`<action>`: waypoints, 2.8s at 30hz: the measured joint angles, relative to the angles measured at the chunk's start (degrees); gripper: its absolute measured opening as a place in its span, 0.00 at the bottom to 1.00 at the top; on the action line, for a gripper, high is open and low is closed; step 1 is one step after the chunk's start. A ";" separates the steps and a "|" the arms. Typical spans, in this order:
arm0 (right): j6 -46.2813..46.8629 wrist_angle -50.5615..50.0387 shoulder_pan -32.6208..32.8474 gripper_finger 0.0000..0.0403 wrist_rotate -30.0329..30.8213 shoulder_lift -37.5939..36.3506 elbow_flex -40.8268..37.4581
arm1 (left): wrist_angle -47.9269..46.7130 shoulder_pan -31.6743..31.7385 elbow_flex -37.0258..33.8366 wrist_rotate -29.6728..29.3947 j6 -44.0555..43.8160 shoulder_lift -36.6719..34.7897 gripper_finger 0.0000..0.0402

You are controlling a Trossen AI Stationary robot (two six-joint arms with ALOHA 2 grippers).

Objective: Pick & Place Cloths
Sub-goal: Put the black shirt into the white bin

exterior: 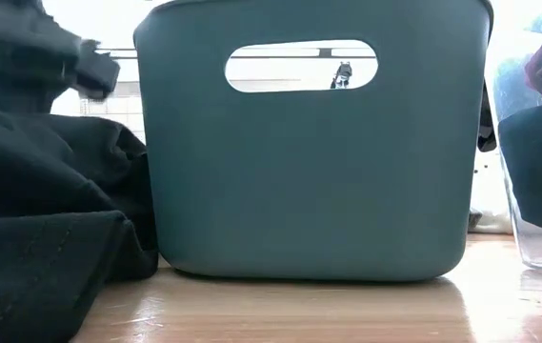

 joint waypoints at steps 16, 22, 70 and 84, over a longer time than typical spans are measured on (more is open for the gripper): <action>-0.29 -0.11 0.00 0.44 0.07 0.12 0.00 | 12.52 0.17 -5.71 2.42 1.45 3.50 0.17; -0.66 -0.25 0.00 0.47 0.14 0.11 -0.33 | 12.49 0.24 -4.99 4.53 0.08 -2.36 0.06; -1.72 -0.07 -0.02 0.22 0.11 0.47 -1.57 | 28.41 3.93 78.21 -64.59 99.26 -8.80 0.06; 2.70 -0.07 0.00 0.12 0.05 0.47 -1.57 | 14.59 28.80 74.47 -47.99 87.19 -0.50 0.07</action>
